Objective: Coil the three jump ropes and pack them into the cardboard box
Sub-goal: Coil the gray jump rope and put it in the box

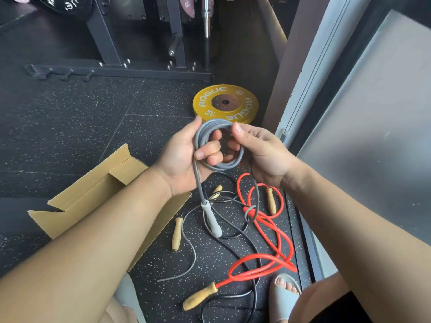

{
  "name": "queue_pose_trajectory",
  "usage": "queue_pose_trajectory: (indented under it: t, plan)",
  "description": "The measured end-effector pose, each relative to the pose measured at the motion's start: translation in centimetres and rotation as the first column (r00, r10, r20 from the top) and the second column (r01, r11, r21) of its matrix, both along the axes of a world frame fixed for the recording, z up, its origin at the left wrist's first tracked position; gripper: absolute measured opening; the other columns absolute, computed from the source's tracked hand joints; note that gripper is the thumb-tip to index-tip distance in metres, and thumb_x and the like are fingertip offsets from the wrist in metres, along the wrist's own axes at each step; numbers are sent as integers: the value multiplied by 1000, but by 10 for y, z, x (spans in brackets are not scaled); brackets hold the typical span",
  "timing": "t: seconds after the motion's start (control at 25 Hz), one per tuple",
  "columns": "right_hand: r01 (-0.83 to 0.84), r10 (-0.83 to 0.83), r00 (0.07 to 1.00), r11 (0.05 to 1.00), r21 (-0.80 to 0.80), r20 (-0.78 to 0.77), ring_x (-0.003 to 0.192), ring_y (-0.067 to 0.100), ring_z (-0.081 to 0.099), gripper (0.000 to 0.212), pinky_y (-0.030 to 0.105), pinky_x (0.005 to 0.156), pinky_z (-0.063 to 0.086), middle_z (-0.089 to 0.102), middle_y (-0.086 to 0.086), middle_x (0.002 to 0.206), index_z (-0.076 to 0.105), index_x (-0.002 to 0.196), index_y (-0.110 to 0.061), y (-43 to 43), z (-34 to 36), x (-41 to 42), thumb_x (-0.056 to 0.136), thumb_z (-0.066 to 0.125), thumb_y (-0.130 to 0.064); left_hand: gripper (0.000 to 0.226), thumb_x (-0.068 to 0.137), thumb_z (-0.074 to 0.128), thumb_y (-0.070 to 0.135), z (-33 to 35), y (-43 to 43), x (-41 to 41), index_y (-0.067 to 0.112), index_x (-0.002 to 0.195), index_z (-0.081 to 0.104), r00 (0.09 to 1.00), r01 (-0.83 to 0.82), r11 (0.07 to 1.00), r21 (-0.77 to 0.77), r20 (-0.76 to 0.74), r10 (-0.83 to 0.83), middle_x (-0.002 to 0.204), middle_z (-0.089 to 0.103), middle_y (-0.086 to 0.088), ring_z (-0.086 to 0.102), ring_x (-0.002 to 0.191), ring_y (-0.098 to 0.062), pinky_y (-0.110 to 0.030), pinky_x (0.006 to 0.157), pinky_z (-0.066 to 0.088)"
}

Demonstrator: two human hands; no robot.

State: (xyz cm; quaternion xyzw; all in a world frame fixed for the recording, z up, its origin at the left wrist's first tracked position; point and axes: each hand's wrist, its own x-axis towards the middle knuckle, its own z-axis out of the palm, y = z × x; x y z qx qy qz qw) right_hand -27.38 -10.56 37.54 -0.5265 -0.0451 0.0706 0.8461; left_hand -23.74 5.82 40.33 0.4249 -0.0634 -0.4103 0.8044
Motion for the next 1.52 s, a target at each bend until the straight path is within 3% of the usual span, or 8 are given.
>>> queue_pose_trajectory:
  t: [0.2,0.48,0.64,0.8,0.92,1.16,1.36,1.52]
  plan:
    - [197,-192,980,971,-135,47,88,38,36,43,41,70,34,46,21,92,73,119,-14,6,-10,7,91,66,-46,44,104,28,36,-4,2,-5,8,87,58,1000,14,999,-38,-24,-14,53,43,4,51,64,-16,-26,74,51]
    - [252,-228,966,938,-237,126,83,31,60,32,30,70,53,67,2,83,71,123,-12,12,-4,-2,96,59,-26,48,101,32,40,-8,-9,-19,10,70,54,991,-76,991,-114,-121,62,45,34,2,41,44,-14,-23,51,45]
    - [314,-278,947,907,-280,159,92,31,60,25,61,95,46,74,9,98,79,110,-24,13,-2,3,94,61,-26,54,101,35,49,-11,-12,-18,21,56,45,993,-71,989,-130,-103,58,37,24,7,25,41,-10,-23,50,21]
    - [301,-245,952,863,-406,184,91,30,61,32,54,93,51,71,15,102,75,113,-21,13,-5,3,100,51,-39,49,102,37,45,-11,-12,-11,21,59,41,986,-160,984,-73,-47,157,37,23,8,8,50,-14,-25,52,14]
    - [230,-197,972,711,-665,127,79,21,65,48,55,84,58,67,2,85,69,101,-23,3,-14,1,105,35,-56,45,103,40,44,-9,-8,-3,21,64,36,968,-250,967,-56,-30,248,40,22,7,14,47,-12,-22,49,20]
    - [391,-181,920,451,-803,346,66,10,48,11,39,70,48,57,-11,73,58,103,-37,-11,-27,4,104,48,-31,41,104,36,41,3,6,10,15,75,50,984,-175,970,-170,-49,169,48,30,6,27,55,-12,-22,61,31]
    - [313,35,948,96,-945,317,94,27,59,66,39,82,51,56,4,101,42,151,-25,9,-20,5,88,38,-10,30,105,36,28,13,12,10,12,86,52,980,-194,963,-188,6,198,61,40,4,48,61,-14,-23,71,42]
    - [162,122,982,-141,-977,145,104,34,61,76,37,72,47,56,4,121,31,156,-21,27,-8,-1,85,40,5,29,106,37,25,11,10,7,13,83,50,922,-355,934,-48,151,358,65,61,2,67,65,-19,-29,70,55]
